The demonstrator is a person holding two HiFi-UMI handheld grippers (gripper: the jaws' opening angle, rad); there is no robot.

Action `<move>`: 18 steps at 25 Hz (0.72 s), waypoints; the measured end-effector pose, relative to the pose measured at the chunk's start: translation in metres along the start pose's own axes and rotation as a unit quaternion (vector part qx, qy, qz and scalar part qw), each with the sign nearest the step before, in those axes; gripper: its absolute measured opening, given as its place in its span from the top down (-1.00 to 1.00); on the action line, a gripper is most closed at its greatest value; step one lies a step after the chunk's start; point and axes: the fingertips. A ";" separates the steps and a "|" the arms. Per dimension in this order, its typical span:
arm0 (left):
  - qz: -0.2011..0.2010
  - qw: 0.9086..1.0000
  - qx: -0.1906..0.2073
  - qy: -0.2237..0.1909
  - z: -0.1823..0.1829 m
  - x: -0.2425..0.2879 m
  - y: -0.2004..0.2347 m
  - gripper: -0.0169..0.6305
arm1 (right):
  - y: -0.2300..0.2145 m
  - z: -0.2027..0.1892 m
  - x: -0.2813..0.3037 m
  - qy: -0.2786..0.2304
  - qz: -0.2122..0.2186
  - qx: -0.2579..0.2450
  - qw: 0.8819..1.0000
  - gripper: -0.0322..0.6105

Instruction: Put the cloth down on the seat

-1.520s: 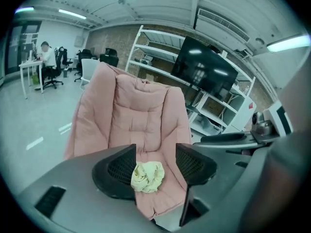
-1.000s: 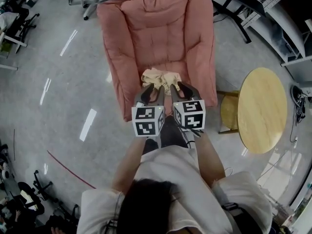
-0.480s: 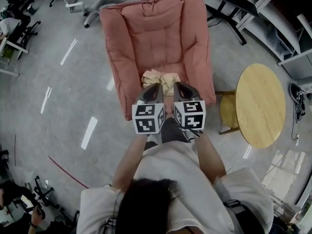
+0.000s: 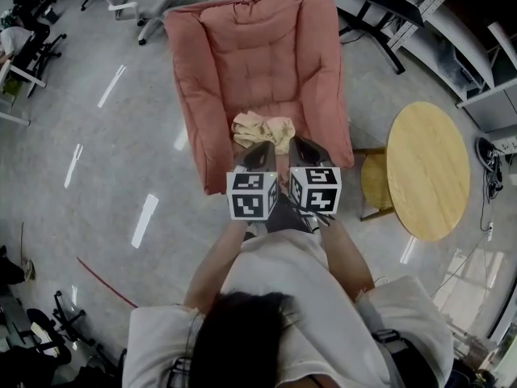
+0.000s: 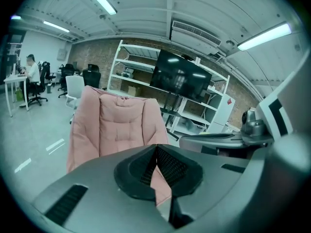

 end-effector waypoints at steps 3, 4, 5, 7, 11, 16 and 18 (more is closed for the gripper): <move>-0.003 1.000 0.004 0.006 -0.003 0.000 -0.002 0.86 | 0.001 -0.003 -0.002 0.003 -0.001 -0.004 1.000 0.82; -0.003 1.000 0.005 0.007 -0.004 0.000 -0.001 0.86 | 0.002 -0.002 -0.003 0.002 -0.002 -0.005 1.000 0.82; -0.004 1.000 0.005 0.008 -0.004 0.000 0.000 0.86 | 0.004 -0.001 -0.003 0.001 -0.002 -0.006 1.000 0.82; -0.006 1.000 0.003 0.005 -0.004 -0.001 0.000 0.86 | 0.005 0.001 -0.004 -0.002 -0.003 -0.012 1.000 0.82; -0.003 1.000 0.006 0.008 -0.006 0.000 0.000 0.86 | 0.007 0.002 -0.004 -0.004 -0.002 -0.021 1.000 0.82; 0.001 1.000 0.009 0.008 -0.006 0.000 0.003 0.86 | 0.010 0.003 -0.001 -0.004 -0.002 -0.021 1.000 0.82; 0.001 1.000 0.006 0.008 -0.004 0.000 0.005 0.86 | 0.010 0.004 0.000 -0.004 -0.002 -0.022 1.000 0.82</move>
Point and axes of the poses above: the fingertips, and each gripper's own axes: x forward along the fingers, y to its left, z out of its top, and after that the axes turned 15 degrees about -x, right-handed
